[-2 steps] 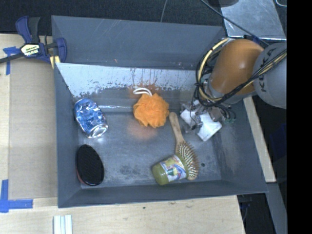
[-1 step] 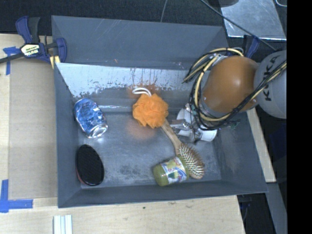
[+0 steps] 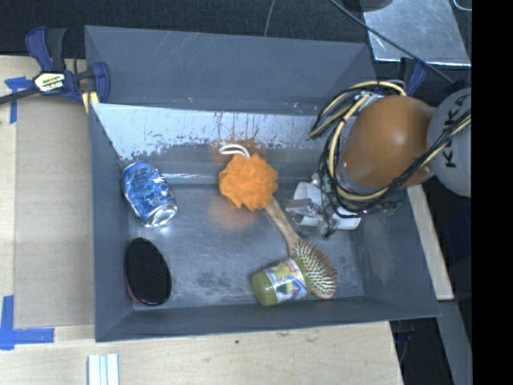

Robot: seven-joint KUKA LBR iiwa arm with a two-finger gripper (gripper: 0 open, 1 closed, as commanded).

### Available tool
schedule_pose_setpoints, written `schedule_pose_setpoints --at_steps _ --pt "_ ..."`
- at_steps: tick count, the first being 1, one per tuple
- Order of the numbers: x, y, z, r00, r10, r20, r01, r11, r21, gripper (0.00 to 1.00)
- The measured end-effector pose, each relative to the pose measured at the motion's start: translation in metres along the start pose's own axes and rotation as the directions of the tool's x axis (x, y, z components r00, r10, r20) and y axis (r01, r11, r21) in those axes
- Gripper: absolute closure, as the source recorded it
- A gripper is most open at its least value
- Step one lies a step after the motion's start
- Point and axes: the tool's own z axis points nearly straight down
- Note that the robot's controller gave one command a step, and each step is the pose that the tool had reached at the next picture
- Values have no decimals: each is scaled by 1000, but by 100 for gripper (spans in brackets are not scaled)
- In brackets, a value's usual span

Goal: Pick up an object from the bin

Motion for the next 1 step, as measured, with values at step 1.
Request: schedule_pose_setpoints --at_steps 1 --pt "-56 39 -24 1000 -30 7 30 1000 2 100"
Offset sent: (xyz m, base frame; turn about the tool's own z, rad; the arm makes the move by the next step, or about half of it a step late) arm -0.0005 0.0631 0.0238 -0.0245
